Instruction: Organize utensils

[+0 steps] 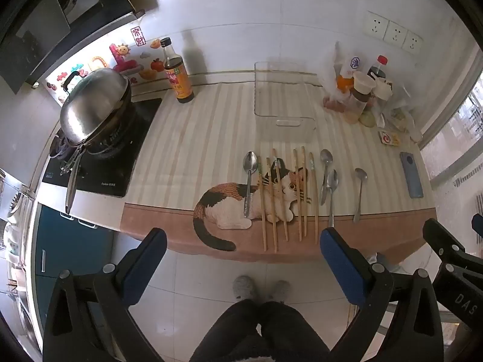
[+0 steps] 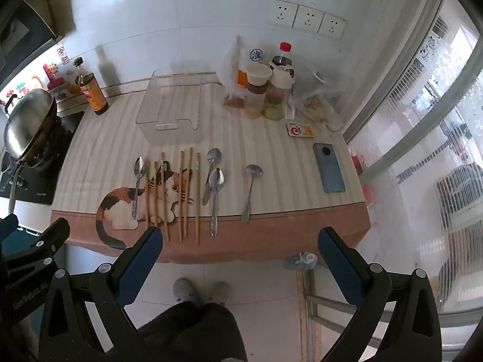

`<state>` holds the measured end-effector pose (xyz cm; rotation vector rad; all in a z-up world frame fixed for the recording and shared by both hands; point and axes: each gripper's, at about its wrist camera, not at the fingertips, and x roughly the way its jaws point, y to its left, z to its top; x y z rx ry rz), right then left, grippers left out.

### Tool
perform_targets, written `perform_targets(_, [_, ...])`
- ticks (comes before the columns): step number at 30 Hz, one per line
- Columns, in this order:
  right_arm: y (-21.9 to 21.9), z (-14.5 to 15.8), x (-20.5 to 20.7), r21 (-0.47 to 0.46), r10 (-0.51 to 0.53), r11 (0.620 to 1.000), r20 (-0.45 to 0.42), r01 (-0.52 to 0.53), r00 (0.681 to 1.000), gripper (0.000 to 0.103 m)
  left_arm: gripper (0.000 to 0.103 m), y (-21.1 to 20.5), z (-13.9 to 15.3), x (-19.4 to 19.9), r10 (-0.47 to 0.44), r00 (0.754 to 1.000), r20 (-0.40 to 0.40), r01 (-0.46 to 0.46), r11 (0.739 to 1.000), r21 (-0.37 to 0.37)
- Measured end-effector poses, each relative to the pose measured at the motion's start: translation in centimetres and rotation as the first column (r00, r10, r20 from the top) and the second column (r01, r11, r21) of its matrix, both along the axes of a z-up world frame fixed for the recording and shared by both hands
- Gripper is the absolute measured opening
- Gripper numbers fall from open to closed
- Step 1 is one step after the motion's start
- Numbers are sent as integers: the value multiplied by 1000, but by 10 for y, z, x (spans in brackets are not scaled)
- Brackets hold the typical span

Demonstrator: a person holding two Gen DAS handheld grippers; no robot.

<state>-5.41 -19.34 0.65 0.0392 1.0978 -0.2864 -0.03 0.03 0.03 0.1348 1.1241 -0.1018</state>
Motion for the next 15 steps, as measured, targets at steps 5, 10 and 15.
perform_targets(5, [-1,1,-2,-5,0,1000,2,0,1000,103,103,0,0,0,-1,1000,-1,1,1000,3])
perform_targets(10, [-1,1,-2,-5,3,1000,5,-3,1000,103,103,3,0,3,-3,1000,-4,3,1000,-2])
perform_targets(15, [-1,2,-3,-5,2,1000,8,-2,1000,103,103,2,1,2,-1,1000,3,1,1000,1])
